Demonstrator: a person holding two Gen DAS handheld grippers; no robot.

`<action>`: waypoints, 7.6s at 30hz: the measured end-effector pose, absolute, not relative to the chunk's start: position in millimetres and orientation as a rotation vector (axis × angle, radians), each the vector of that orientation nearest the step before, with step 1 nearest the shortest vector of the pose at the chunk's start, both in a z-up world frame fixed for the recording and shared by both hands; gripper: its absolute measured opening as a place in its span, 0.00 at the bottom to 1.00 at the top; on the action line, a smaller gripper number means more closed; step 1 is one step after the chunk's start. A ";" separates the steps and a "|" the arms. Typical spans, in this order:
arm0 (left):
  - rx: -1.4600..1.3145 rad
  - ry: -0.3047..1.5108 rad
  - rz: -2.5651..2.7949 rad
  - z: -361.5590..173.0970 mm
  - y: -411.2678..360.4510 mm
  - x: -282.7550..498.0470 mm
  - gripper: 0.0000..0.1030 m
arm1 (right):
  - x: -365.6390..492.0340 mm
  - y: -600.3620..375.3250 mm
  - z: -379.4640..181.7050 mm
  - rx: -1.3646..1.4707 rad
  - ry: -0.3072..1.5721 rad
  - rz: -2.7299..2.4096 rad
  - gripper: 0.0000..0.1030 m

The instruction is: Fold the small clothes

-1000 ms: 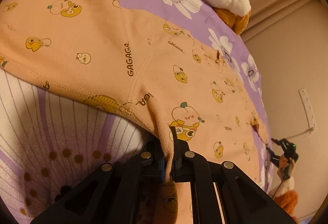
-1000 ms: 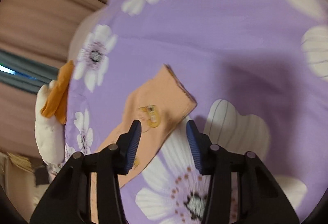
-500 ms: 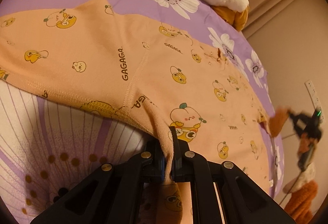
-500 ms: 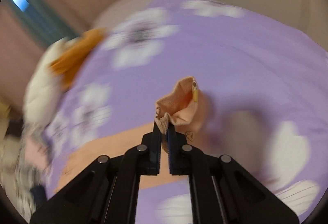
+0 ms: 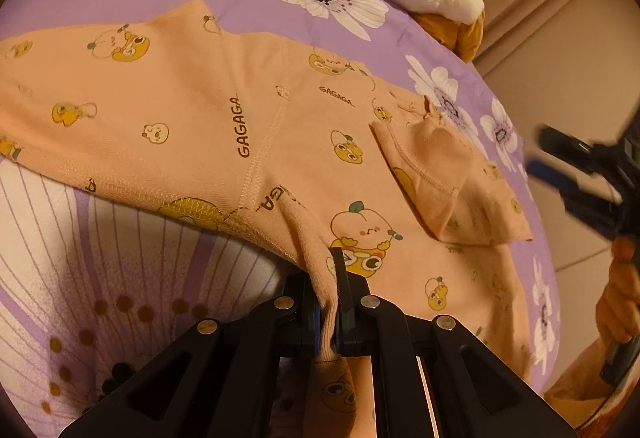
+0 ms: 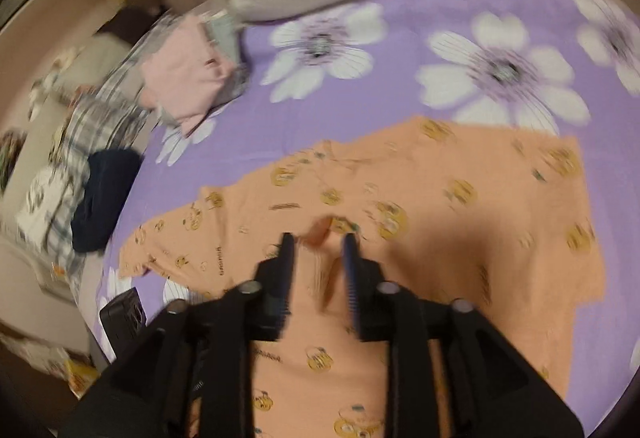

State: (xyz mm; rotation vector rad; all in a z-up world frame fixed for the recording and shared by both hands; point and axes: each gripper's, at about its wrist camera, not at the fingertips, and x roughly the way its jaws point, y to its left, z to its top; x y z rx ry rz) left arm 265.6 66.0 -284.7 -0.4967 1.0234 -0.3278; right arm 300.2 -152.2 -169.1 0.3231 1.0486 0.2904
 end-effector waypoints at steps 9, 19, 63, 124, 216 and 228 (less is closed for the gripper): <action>-0.490 1.079 -0.299 -269.6 64.6 264.7 0.09 | 219.6 -276.8 -159.4 0.265 0.857 -0.093 0.78; -0.488 0.923 -0.269 -210.3 66.5 233.0 0.63 | 232.0 -306.5 -251.4 0.271 0.970 -0.070 0.57; -0.196 0.977 0.233 -222.4 65.7 308.0 0.67 | 258.6 -321.2 -265.8 0.315 0.875 -0.055 0.16; -0.600 0.873 0.029 -217.3 154.3 255.6 0.61 | 239.6 -260.0 -254.1 0.000 0.927 -0.112 0.16; -0.238 0.896 -0.021 -258.9 70.6 263.9 0.14 | 264.8 -188.1 -198.0 0.140 0.993 0.150 0.53; -0.515 0.895 -0.136 -270.5 99.7 270.0 0.14 | 333.8 -34.0 -251.2 -0.133 1.114 0.259 0.33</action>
